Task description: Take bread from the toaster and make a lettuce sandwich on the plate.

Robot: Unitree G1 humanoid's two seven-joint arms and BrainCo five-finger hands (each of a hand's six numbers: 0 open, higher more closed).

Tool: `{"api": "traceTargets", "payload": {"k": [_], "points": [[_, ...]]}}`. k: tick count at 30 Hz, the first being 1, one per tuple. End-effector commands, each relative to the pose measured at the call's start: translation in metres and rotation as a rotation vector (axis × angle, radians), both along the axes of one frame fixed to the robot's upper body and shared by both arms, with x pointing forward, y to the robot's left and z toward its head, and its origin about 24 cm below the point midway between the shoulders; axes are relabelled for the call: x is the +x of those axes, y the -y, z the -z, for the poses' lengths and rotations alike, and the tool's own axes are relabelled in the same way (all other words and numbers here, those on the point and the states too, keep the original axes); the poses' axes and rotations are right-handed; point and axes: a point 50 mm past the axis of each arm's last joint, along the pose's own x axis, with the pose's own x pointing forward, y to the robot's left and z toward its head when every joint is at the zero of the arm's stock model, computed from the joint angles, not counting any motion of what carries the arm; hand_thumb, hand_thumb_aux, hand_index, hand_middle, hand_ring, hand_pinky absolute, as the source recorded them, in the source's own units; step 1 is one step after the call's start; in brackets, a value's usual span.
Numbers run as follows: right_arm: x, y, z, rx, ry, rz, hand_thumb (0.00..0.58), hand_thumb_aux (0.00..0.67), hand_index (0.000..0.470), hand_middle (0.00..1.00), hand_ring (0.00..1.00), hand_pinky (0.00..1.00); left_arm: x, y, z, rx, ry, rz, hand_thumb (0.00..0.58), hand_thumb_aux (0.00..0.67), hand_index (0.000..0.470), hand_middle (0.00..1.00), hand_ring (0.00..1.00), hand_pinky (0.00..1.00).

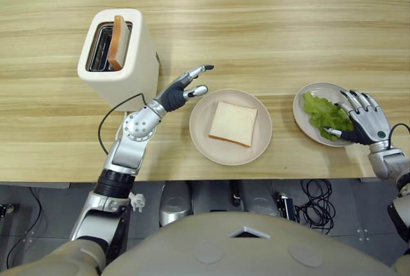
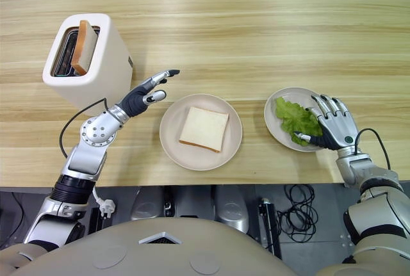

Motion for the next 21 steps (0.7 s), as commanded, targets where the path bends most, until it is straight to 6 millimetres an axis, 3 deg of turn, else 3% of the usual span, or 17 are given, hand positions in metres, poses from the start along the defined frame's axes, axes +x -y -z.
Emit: {"api": "traceTargets", "payload": {"k": [1, 12, 21], "points": [[0.001, -0.004, 0.003, 0.019, -0.012, -0.009, 0.58, 0.654, 0.449, 0.0, 0.0, 0.0, 0.001, 0.001, 0.004, 0.007, -0.014, 0.004, 0.0, 0.0, 0.0, 0.0, 0.0, 0.0], [-0.001, -0.009, 0.009, 0.039, -0.035, -0.014, 0.58, 0.67, 0.46, 0.0, 0.0, 0.0, 0.003, -0.003, 0.005, 0.008, -0.013, -0.011, 0.0, 0.0, 0.0, 0.0, 0.0, 0.0], [0.014, -0.014, -0.003, 0.095, 0.025, -0.038, 0.58, 0.67, 0.46, 0.0, 0.0, 0.0, 0.003, -0.003, 0.008, 0.003, -0.015, -0.021, 0.0, 0.0, 0.0, 0.0, 0.0, 0.0]]}}
